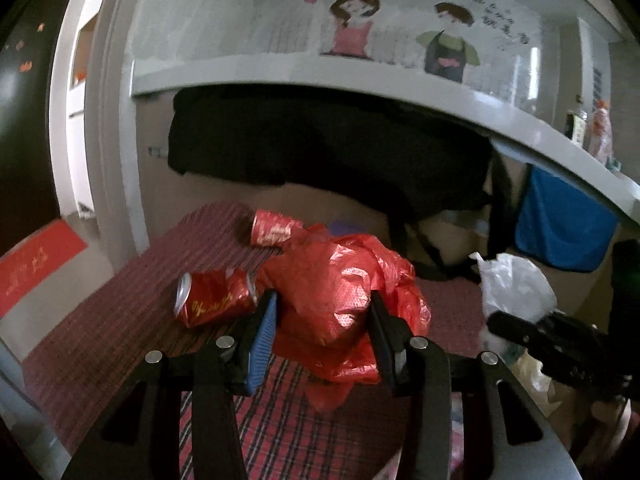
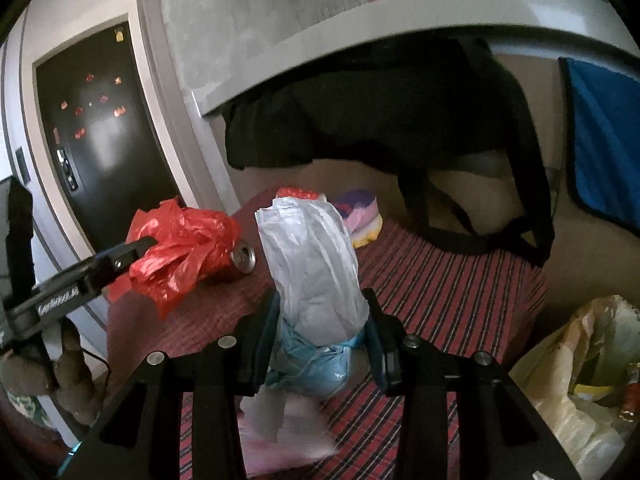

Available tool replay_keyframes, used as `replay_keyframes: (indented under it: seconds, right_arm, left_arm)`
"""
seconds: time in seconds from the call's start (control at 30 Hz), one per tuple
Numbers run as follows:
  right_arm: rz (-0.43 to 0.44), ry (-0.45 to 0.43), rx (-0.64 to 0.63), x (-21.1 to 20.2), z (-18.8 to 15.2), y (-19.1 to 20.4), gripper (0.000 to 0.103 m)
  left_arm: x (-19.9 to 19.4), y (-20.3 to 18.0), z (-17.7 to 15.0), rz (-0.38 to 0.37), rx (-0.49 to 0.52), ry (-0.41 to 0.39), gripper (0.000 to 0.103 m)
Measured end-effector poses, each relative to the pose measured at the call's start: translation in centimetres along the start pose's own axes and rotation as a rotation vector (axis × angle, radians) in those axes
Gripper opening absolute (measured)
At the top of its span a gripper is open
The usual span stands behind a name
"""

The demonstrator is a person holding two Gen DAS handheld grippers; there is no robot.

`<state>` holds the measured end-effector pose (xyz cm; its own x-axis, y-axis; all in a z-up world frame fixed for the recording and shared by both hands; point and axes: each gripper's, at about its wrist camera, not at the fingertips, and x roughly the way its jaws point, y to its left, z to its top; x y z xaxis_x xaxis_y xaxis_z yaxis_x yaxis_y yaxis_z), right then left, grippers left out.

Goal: Collect trash
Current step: 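Carry both bags over the trash bin and drop them in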

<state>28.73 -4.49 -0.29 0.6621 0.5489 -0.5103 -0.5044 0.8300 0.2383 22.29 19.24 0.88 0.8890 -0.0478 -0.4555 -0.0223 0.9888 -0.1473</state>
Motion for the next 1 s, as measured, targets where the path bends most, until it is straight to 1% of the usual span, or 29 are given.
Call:
replay_keyframes:
  seconds: [0.13,0.3,0.43,0.5,0.63,0.73,0.83,0.93,1.0]
  right_arm:
    - [-0.017,-0.03,-0.018,-1.7,0.5,0.1,0.037]
    - [-0.058,-0.072,-0.037,-4.3,0.5,-0.5,0.037]
    - [-0.102,-0.112,-0.016,-7.2,0.2,-2.4,0.037]
    - [-0.127,-0.132,-0.004,-8.8,0.1,-3.5,0.037]
    - [-0.205,-0.175,0.016,-12.4,-0.1,-6.3,0.037]
    - [-0.272,-0.192,0.029,-14.7,-0.7,-8.9,0.037]
    - [-0.327,-0.205,0.046,-16.4,-1.5,-11.6,0.037]
    - [-0.383,-0.205,0.079,-18.0,-2.5,-14.4,0.037]
    - [-0.406,-0.203,0.106,-18.6,-3.1,-16.2,0.037]
  left_arm:
    - [-2.2,-1.7,0.3,0.0,0.035,-0.046,0.045]
    - [-3.6,-3.9,0.5,-0.026,0.064,-0.067,0.045]
    - [-4.0,-6.7,0.7,-0.068,0.089,-0.075,0.045]
    - [-4.1,-8.7,0.8,-0.099,0.108,-0.081,0.045]
    - [-3.5,-12.9,1.1,-0.171,0.146,-0.083,0.045]
    - [-2.4,-16.3,0.9,-0.225,0.172,-0.069,0.045]
    - [-0.7,-19.7,0.4,-0.276,0.19,-0.042,0.045]
    - [1.1,-22.7,-0.3,-0.337,0.202,-0.011,0.045]
    - [2.5,-24.7,-0.9,-0.385,0.212,0.009,0.045]
